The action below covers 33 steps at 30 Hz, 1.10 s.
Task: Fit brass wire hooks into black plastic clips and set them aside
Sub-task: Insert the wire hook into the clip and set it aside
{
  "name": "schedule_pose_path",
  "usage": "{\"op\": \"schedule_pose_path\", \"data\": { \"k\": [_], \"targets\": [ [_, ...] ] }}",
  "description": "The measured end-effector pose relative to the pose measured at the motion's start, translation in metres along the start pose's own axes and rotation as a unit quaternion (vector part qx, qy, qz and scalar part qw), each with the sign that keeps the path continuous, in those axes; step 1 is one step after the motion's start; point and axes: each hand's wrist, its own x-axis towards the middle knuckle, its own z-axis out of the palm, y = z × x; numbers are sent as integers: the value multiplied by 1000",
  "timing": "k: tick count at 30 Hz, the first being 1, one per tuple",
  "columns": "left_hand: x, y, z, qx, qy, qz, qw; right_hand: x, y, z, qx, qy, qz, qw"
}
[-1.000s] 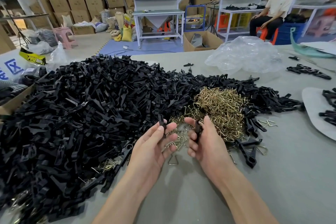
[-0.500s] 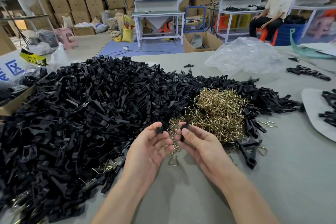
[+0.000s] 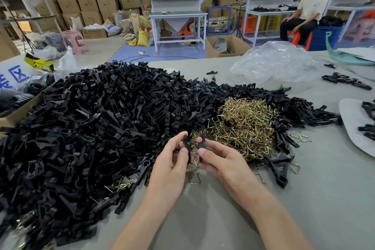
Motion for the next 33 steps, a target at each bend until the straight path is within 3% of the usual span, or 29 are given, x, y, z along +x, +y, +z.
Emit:
{"op": "schedule_pose_path", "data": {
  "k": [10, 33],
  "targets": [
    [-1, -2, 0, 4, 32, 3, 999, 1, 4, -2, -55, -16, -16, 998],
    [-4, 1, -1, 6, 24, 15, 1000, 1, 6, -4, -127, -4, -40, 991]
  ]
}}
